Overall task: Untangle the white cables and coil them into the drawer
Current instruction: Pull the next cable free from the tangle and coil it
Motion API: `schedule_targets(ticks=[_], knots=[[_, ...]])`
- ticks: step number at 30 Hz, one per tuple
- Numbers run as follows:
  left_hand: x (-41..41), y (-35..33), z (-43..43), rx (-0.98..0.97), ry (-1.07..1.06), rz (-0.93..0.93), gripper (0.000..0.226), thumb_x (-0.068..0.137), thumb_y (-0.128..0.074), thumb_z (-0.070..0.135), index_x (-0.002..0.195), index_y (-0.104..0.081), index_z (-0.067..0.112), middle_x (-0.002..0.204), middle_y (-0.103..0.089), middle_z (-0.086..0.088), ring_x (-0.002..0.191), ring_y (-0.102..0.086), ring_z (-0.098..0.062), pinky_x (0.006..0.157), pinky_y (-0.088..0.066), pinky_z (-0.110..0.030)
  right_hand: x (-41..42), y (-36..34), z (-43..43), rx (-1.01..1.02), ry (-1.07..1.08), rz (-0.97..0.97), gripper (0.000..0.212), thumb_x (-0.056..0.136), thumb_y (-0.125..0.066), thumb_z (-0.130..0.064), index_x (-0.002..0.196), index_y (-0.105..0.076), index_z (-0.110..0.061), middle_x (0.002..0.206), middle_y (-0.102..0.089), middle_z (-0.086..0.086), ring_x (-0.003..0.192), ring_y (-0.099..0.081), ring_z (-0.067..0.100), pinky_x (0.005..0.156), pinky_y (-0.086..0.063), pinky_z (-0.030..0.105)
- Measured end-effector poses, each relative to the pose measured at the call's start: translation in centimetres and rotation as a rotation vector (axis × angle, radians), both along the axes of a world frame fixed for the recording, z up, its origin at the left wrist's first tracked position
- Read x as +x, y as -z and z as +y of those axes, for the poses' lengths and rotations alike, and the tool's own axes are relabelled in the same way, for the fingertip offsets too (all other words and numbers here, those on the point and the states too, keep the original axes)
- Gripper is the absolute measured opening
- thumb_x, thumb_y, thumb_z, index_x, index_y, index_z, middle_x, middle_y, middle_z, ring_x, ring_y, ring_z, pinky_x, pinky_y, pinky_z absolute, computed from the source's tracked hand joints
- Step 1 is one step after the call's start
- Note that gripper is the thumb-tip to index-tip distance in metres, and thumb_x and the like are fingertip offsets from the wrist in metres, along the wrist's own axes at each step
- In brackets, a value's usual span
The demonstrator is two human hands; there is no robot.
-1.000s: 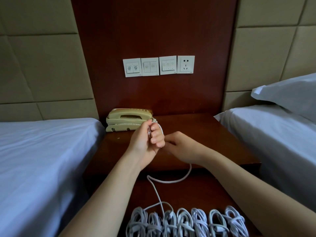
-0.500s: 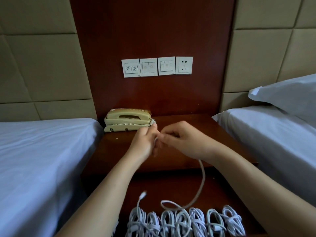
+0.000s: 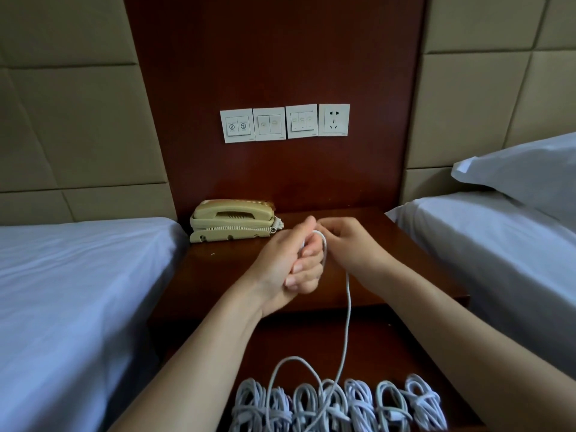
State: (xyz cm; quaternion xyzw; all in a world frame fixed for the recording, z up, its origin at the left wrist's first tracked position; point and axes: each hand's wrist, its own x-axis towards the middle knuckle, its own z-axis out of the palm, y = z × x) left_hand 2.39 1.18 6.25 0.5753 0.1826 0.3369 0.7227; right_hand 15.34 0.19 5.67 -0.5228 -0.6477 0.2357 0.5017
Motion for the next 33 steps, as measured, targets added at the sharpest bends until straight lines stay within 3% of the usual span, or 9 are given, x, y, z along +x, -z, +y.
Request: schedule_targets(ticks=[6,9,12,16,20,23,25,29,33], knots=[[-0.5,0.0,1.4,-0.071,-0.208,-0.173,0.047,0.103,-0.026,0.028,0.059,-0.030,0.013,0.036,-0.025,0.006,0.024,-0.020,-0.003,0.030,-0.015,-0.011,-0.8,0.4,-1.1,-0.269,-0.138,-0.110,0.038,0.100,-0.042,-0.019,0.067,-0.058,-0.013,0.052,-0.037,0.000,0.040,-0.029,0.006,0.039,-0.025,0.019],[-0.9,0.2,2.1,-0.082,-0.337,-0.174,0.047,0.103,-0.026,0.030,0.060,-0.031,0.014,0.037,-0.025,0.006,0.025,-0.020,-0.004,0.030,-0.015,-0.013,-1.5,0.1,-1.9,-0.299,-0.219,-0.290,0.031,0.099,-0.045,-0.022,0.080,-0.070,-0.019,0.055,-0.045,-0.005,0.044,-0.035,0.006,0.043,-0.030,0.017],[-1.3,0.5,2.8,-0.042,-0.449,-0.158,0.046,0.103,-0.027,0.032,0.061,-0.032,0.014,0.039,-0.025,0.007,0.027,-0.022,-0.004,0.029,-0.019,-0.014,-2.3,0.1,-2.3,-0.235,-0.275,-0.396,0.037,0.098,-0.046,-0.022,0.068,-0.062,-0.036,0.060,-0.051,-0.004,0.053,-0.042,0.010,0.053,-0.036,0.023],[-1.7,1.3,3.9,0.125,-0.608,-0.038,0.048,0.103,-0.027,0.034,0.061,-0.034,0.013,0.039,-0.028,0.008,0.029,-0.026,-0.006,0.033,-0.024,-0.016,-2.9,-0.3,-2.9,-0.183,-0.306,-0.501,0.027,0.099,-0.045,-0.023,0.099,-0.071,-0.017,0.062,-0.053,-0.010,0.050,-0.047,-0.002,0.052,-0.036,0.012],[-1.9,1.9,4.3,0.288,-0.709,0.156,0.048,0.103,-0.029,0.031,0.060,-0.040,0.012,0.038,-0.038,0.007,0.032,-0.035,-0.006,0.034,-0.029,-0.016,-3.1,-1.1,-3.1,-0.041,-0.282,-0.480,0.026,0.097,-0.048,-0.019,0.090,-0.072,-0.013,0.059,-0.053,-0.008,0.049,-0.045,0.002,0.051,-0.034,0.014],[-1.6,2.0,4.0,0.408,-0.671,0.257,0.053,0.102,-0.029,0.032,0.055,-0.045,0.013,0.034,-0.044,0.004,0.031,-0.040,-0.009,0.037,-0.030,-0.018,-2.5,-1.7,-2.6,0.014,-0.219,-0.390,0.028,0.096,-0.050,-0.016,0.079,-0.072,-0.009,0.057,-0.054,-0.007,0.047,-0.042,0.003,0.049,-0.031,0.015],[-1.3,2.0,3.4,0.417,-0.573,0.263,0.061,0.102,-0.027,0.035,0.050,-0.047,0.012,0.034,-0.042,0.001,0.031,-0.040,-0.013,0.041,-0.031,-0.021,-1.9,-1.9,-2.3,0.070,-0.201,-0.335,0.032,0.096,-0.049,-0.017,0.074,-0.069,-0.005,0.056,-0.059,-0.004,0.048,-0.043,0.012,0.049,-0.036,0.023],[-0.5,1.4,1.8,0.305,-0.333,0.246,0.064,0.101,-0.018,0.044,0.069,-0.050,-0.001,0.039,-0.034,0.001,0.028,-0.029,-0.010,0.035,-0.027,-0.017,-1.2,-1.7,-1.7,0.176,-0.104,-0.218,0.038,0.095,-0.051,-0.029,0.072,-0.062,-0.001,0.066,-0.063,0.021,0.056,-0.055,0.032,0.056,-0.044,0.041],[0.2,1.0,0.5,0.181,-0.180,0.256,0.067,0.094,-0.009,0.058,0.057,-0.035,0.009,0.036,-0.024,0.004,0.027,-0.020,-0.007,0.033,-0.018,-0.013,-0.2,-1.6,-1.0,0.217,0.007,-0.163,0.032,0.092,-0.058,-0.027,0.067,-0.061,-0.007,0.049,-0.050,-0.009,0.046,-0.042,0.001,0.049,-0.033,0.018]])
